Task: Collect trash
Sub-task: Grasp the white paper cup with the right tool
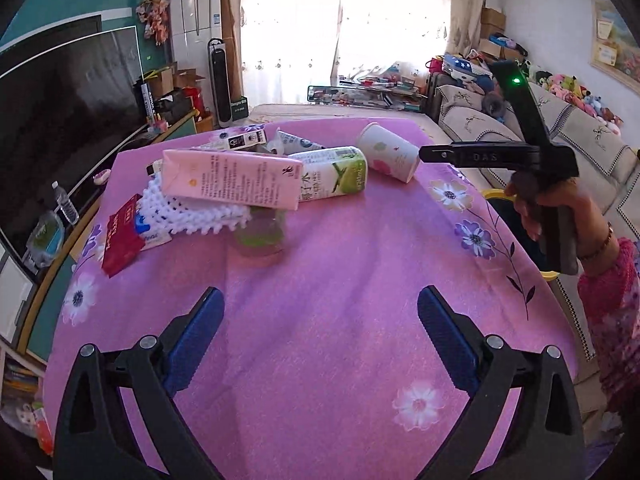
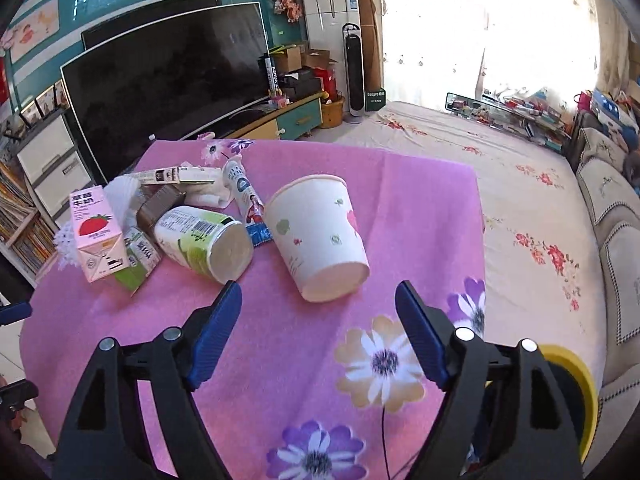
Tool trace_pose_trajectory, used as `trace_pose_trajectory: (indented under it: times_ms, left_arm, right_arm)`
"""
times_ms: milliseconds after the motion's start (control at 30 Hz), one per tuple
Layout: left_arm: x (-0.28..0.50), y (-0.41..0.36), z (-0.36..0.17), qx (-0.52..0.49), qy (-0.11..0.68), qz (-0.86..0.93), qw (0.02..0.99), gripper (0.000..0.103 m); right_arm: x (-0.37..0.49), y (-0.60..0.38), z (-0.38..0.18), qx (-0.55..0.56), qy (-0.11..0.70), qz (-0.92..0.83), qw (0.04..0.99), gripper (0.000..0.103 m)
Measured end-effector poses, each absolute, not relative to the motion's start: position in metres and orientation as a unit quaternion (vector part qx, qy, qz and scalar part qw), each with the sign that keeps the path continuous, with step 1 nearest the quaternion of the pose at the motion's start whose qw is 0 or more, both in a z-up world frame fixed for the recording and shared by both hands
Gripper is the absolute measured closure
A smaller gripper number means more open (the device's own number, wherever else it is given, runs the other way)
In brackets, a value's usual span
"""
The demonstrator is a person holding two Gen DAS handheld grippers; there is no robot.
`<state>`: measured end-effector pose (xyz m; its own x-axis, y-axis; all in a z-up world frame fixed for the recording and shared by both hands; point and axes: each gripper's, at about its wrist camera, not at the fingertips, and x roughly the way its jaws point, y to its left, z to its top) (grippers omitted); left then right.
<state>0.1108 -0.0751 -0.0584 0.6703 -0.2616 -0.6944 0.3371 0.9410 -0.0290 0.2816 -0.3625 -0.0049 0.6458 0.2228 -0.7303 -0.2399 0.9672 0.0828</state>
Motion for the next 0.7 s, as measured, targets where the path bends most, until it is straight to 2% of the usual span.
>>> trace_pose_trajectory:
  times_ms: [400, 533, 700]
  left_arm:
    - [0.113, -0.064, -0.061, 0.041, 0.371, -0.16, 0.914, 0.007]
    - [0.113, -0.068, -0.061, 0.042, 0.374, -0.163, 0.912, 0.007]
    - [0.113, -0.073, -0.061, 0.043, 0.373, -0.167, 0.912, 0.007]
  right_arm:
    - [0.351, -0.345, -0.048, -0.031, 0.459, 0.131, 0.878, 0.028]
    - [0.353, -0.347, -0.053, -0.017, 0.466, 0.132, 0.874, 0.042]
    - [0.339, -0.358, -0.046, 0.014, 0.454, 0.133, 0.881, 0.046]
